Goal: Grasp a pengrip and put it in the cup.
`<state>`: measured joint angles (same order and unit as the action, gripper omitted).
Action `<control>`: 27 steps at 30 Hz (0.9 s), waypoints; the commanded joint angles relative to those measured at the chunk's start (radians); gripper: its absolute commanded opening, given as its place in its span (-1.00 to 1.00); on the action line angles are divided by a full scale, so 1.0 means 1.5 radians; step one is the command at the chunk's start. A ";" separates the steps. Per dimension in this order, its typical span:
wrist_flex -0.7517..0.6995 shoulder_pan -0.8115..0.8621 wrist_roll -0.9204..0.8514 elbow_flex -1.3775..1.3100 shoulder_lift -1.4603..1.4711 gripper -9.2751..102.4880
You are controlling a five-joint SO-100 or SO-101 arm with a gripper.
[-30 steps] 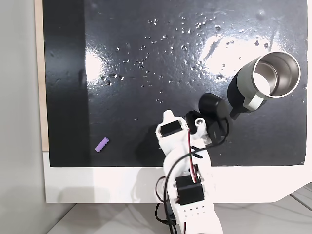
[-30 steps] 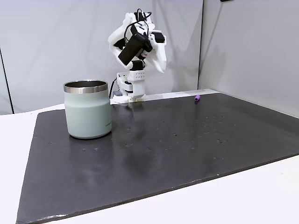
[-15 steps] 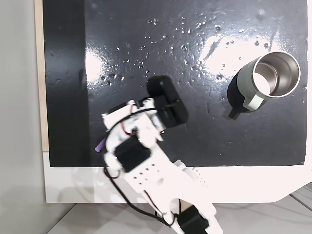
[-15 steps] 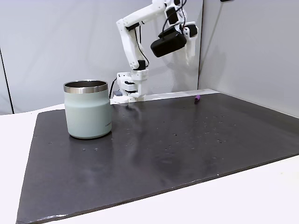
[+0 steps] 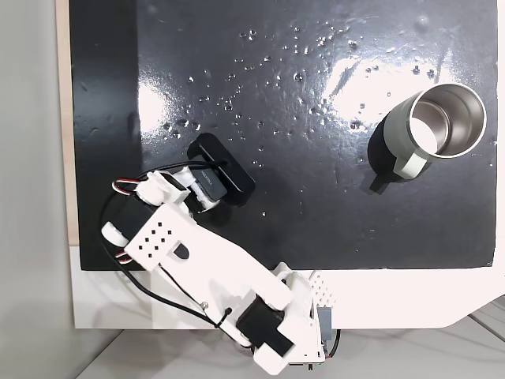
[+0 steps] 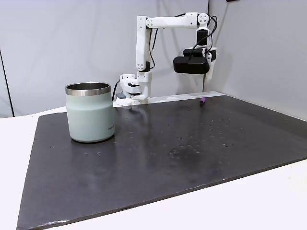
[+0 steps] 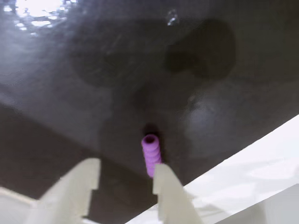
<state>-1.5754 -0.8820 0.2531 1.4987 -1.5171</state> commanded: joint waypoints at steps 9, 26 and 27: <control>-0.003 -0.099 0.010 -0.056 0.105 -0.41; 0.066 -0.177 -0.017 -0.080 0.232 -0.38; 0.072 -0.180 -0.019 -0.081 0.238 -0.38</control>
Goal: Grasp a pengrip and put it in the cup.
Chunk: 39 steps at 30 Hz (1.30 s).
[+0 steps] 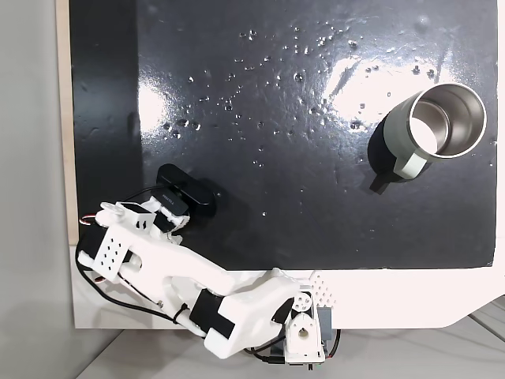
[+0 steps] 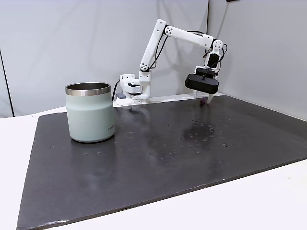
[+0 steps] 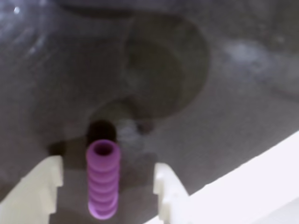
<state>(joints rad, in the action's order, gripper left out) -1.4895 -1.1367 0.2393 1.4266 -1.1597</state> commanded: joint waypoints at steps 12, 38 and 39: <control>0.069 -0.053 -0.042 -0.022 0.030 -0.45; 0.209 -0.079 -0.067 0.117 -0.037 -0.83; 0.211 -0.079 -0.066 0.120 -0.040 -0.83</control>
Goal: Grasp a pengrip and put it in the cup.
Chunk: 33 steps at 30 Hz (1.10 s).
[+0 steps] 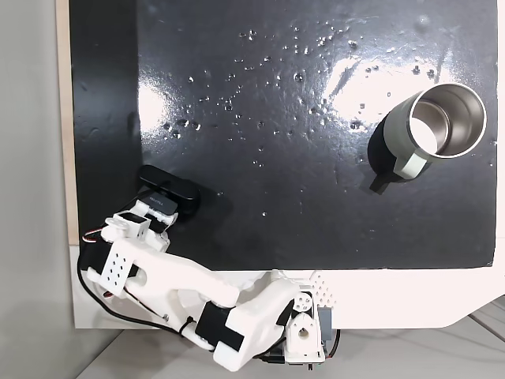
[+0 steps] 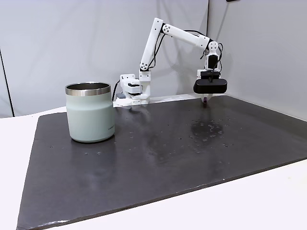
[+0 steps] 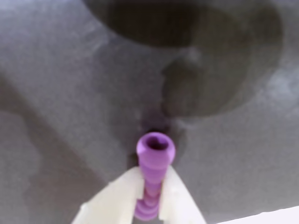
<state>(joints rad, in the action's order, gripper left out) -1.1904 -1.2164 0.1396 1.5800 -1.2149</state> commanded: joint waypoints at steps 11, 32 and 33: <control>-0.093 0.088 -0.028 -0.061 -0.140 -0.83; -0.301 0.652 -0.387 0.011 -0.524 -0.83; -0.303 0.683 -0.413 0.016 -0.543 -0.83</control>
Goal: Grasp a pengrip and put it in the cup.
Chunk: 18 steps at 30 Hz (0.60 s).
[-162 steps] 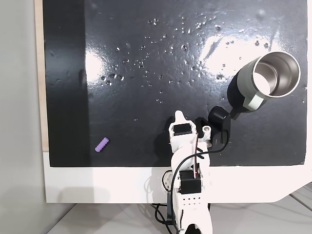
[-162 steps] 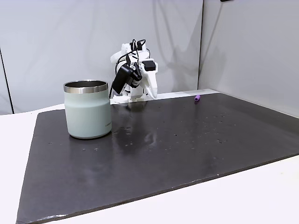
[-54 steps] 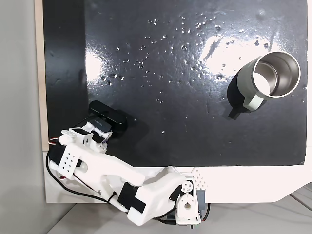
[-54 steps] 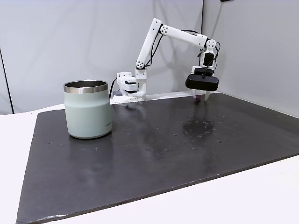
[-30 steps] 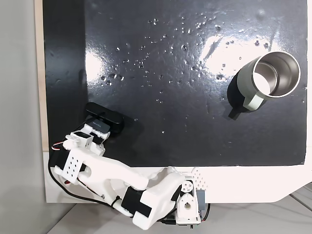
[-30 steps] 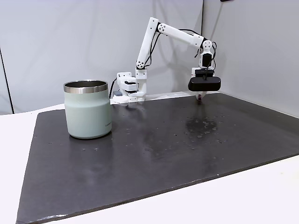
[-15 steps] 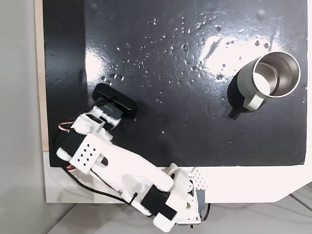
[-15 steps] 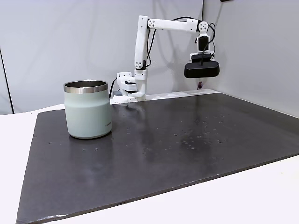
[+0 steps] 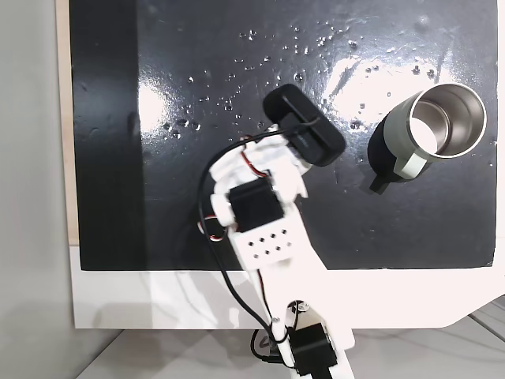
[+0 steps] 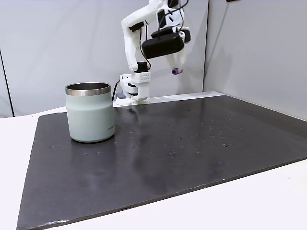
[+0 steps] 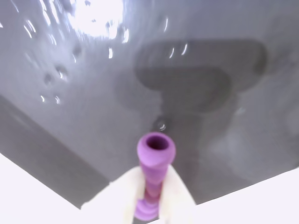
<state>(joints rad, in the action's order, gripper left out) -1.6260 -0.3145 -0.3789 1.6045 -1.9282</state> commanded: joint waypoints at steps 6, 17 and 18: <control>0.002 0.258 -0.224 0.014 -0.146 -0.83; 0.234 0.466 -0.362 0.069 -0.189 -0.83; 0.255 0.480 -0.365 0.070 -0.183 -0.83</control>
<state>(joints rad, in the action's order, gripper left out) -1.3315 0.3467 -0.8974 1.7150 -2.1829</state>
